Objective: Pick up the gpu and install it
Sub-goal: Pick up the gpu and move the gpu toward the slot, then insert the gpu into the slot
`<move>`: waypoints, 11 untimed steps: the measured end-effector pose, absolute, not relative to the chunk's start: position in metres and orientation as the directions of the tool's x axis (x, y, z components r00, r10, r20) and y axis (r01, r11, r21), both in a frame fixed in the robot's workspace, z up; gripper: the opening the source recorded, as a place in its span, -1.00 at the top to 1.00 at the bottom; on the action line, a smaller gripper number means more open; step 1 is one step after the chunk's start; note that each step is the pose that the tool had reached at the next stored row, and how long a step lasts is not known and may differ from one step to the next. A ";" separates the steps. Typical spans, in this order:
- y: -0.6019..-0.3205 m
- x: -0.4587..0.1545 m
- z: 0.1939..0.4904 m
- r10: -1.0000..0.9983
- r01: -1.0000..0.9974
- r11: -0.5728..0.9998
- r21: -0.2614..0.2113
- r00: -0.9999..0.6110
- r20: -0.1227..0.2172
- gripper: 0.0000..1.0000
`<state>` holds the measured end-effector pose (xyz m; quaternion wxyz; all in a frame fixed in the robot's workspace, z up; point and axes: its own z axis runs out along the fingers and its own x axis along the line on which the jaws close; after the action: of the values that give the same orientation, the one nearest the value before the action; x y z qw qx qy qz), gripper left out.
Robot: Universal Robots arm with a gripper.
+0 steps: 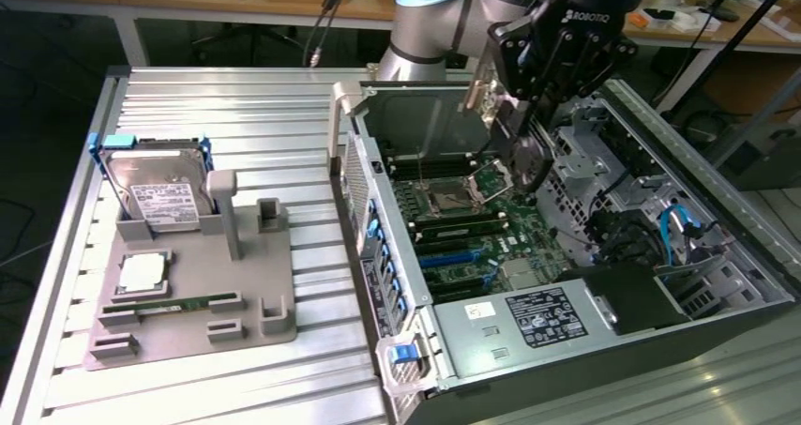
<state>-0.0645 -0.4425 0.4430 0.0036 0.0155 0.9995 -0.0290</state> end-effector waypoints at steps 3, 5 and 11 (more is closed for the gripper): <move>-0.443 -0.057 0.443 0.029 0.029 0.998 -0.058 -1.000 -0.008 0.46; -0.443 -0.057 0.443 0.029 0.029 0.998 -0.058 -1.000 -0.008 0.46; -0.442 -0.057 0.443 0.029 0.029 0.998 -0.058 -1.000 -0.008 0.46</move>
<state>-0.0568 -0.4425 0.4430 0.0037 0.0144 0.9995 -0.0290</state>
